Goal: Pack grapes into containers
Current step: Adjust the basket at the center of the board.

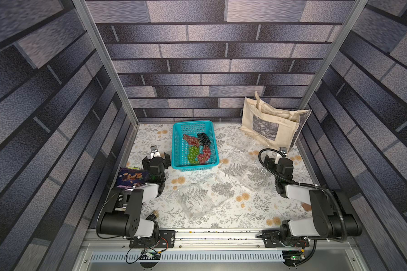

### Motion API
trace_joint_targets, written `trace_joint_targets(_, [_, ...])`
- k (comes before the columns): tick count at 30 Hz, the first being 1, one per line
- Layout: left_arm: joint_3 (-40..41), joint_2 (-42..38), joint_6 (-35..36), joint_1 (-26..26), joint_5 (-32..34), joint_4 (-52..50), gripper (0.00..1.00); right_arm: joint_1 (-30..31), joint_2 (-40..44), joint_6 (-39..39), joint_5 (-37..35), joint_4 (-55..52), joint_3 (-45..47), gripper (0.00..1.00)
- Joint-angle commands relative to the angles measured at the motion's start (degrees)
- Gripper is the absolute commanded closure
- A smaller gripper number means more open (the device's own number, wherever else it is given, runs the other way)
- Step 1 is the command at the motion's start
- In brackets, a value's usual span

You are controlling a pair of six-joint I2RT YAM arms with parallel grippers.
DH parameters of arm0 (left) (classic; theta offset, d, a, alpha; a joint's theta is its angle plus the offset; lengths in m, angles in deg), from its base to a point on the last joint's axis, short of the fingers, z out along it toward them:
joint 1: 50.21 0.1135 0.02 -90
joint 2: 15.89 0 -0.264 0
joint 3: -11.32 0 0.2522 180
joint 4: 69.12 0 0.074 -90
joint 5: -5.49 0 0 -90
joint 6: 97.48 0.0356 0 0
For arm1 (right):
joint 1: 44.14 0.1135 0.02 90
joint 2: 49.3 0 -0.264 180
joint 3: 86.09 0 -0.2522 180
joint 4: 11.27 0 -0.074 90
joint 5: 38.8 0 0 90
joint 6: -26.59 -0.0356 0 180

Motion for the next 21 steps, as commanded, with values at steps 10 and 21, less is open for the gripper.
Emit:
trace_joint_targets(10, [-19.72,-18.98,-14.18,-5.65,-4.3,-50.1,0.0,1.27,17.18,-16.35,18.91,-32.82,-13.7,0.0])
trace_joint_targets(21, [-24.8,-20.83,-32.44,-3.06,-25.99,-65.45,0.0,24.22,-7.91,-21.04,31.92,-47.11,-39.11,0.0])
